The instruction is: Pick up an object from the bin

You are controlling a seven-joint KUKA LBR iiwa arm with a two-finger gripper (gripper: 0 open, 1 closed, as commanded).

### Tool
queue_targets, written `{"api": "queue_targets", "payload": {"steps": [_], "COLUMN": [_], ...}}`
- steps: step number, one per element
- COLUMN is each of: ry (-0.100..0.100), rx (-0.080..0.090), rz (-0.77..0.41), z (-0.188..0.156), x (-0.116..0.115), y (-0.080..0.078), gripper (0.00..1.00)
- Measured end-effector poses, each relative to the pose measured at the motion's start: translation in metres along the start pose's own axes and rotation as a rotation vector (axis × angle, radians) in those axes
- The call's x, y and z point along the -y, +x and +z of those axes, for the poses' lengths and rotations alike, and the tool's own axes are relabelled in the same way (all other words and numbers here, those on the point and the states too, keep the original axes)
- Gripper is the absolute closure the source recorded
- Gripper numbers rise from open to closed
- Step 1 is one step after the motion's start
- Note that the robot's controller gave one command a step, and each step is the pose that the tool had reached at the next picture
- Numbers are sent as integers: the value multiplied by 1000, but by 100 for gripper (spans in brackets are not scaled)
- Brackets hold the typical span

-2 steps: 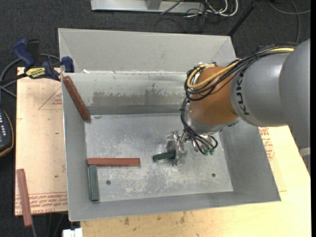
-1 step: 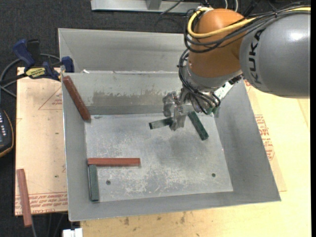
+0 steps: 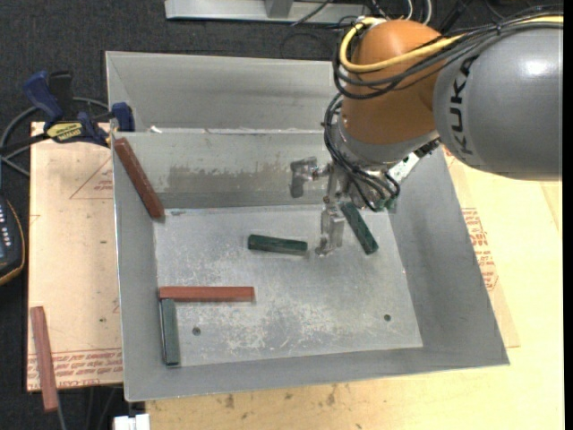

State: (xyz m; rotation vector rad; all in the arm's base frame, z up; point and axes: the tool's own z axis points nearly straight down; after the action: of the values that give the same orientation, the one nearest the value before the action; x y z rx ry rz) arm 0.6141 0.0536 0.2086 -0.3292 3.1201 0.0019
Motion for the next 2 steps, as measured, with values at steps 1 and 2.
{"api": "queue_targets", "payload": {"steps": [1, 2], "ry": [-1, 0], "rx": [-8, -2], "rz": [-43, -43], "z": [136, 131], "x": [20, 20], "y": [-18, -19], "gripper": [0, 100]}}
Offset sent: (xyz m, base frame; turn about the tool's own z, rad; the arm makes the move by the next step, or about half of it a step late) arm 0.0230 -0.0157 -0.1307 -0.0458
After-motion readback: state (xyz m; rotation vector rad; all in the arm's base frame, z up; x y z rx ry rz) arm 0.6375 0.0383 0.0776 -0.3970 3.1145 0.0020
